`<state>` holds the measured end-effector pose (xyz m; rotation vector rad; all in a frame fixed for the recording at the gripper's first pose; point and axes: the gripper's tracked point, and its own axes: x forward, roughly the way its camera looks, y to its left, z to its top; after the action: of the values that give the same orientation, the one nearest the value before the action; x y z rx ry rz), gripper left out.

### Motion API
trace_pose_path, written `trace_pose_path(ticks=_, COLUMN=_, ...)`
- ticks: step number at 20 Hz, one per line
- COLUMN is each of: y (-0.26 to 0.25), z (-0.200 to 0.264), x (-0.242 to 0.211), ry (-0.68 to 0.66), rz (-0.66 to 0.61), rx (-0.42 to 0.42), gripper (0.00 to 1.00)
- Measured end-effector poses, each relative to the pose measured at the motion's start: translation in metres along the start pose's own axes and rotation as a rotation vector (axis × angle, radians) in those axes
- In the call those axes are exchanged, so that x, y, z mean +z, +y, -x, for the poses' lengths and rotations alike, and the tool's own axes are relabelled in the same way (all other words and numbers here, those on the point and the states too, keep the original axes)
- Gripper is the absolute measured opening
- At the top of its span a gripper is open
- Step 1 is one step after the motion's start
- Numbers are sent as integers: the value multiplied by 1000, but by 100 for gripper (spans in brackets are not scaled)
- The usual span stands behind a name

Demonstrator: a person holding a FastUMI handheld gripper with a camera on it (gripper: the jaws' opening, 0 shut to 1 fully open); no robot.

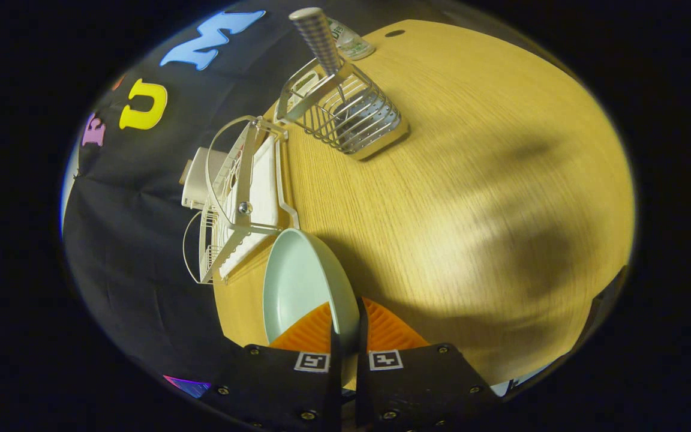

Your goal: Take the plate from the dish rack, then take the spoon from the basket and place it into the plate.

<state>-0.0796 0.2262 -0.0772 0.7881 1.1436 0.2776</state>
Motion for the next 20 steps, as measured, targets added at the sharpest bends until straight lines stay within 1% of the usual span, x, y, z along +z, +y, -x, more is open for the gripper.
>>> trace_pose_path(ticks=2, y=-2, z=-2, x=0, ry=3, rz=2, rx=5, gripper=10)
trace_pose_path(ticks=3, y=-2, z=-2, x=-4, ry=13, rz=12, rx=6, gripper=12)
trace_pose_path(ticks=4, y=-6, z=3, x=-1, ry=8, rz=51, rx=-21, gripper=13)
trace_pose_path(ticks=5, y=-11, z=4, x=2, ry=-15, rz=107, rx=-47, gripper=23)
trace_pose_path(ticks=7, y=-11, z=18, x=15, ry=-76, rz=211, rx=-64, gripper=44)
trace_pose_path(ticks=8, y=-12, z=28, x=22, ry=-115, rz=261, rx=-74, gripper=47)
trace_pose_path(ticks=9, y=-11, z=38, x=29, ry=-161, rz=308, rx=-83, gripper=63)
trace_pose_path(ticks=11, y=-6, z=61, x=44, ry=-246, rz=385, rx=-87, gripper=73)
trace_pose_path(ticks=12, y=-3, z=72, x=52, ry=-289, rz=416, rx=-84, gripper=73)
trace_pose_path(ticks=14, y=8, z=94, x=61, ry=-370, rz=455, rx=-41, gripper=73)
trace_pose_path(ticks=15, y=11, z=105, x=67, ry=-411, rz=476, rx=-35, gripper=73)
trace_pose_path(ticks=20, y=27, z=161, x=107, ry=-692, rz=632, rx=-46, gripper=73)
